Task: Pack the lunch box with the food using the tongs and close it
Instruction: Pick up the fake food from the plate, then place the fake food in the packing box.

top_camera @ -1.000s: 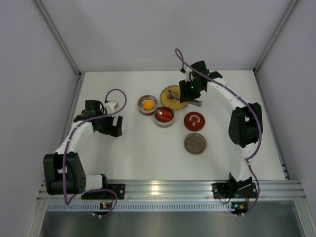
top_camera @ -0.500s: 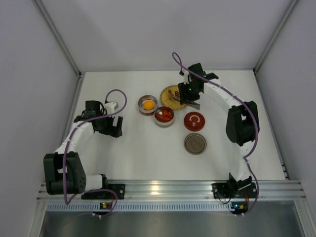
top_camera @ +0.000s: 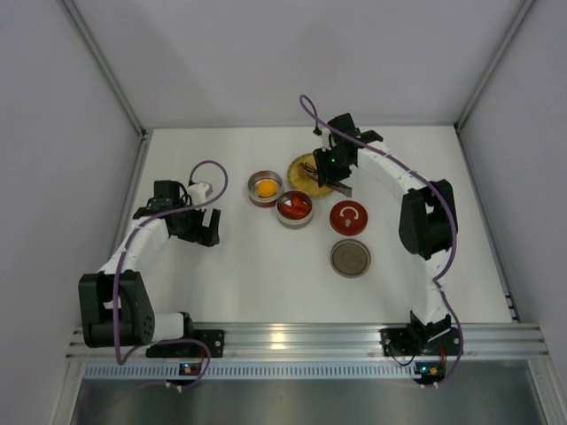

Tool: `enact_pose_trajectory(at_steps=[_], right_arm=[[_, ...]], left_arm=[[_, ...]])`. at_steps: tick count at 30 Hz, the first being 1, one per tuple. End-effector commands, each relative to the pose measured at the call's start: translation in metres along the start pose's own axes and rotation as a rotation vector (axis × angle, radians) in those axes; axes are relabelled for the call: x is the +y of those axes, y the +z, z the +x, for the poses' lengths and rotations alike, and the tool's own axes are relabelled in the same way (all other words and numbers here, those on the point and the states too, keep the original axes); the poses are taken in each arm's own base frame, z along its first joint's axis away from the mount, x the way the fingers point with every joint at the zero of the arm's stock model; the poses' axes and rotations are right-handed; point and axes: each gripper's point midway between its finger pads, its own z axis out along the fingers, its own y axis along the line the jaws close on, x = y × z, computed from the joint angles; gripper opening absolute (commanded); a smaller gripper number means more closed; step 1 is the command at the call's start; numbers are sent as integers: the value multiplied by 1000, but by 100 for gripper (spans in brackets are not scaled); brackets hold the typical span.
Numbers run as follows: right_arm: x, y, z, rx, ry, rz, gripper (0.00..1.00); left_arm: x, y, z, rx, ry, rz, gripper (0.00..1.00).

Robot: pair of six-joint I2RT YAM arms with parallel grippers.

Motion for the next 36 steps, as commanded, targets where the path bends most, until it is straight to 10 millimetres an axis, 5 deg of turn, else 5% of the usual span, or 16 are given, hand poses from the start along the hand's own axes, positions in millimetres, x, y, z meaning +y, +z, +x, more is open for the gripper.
enact_pose_trajectory(at_steps=[1,22,30,36], right_arm=[[7,-12,-18,-50,-14,-2,35],[-14,-80,-29,-136,-43,-24,6],[-10,-90,-28,-143,-70,-47,3],[3,-117,-25,-168,-126,-91,3]], left_arm=[[1,1,-5,-30,18,-7,98],[2,-1,-6,-35,21,-13,98],[2,-1,-6,-37,24,-14,98],[2,-1,-6,-34,23,-15,98]])
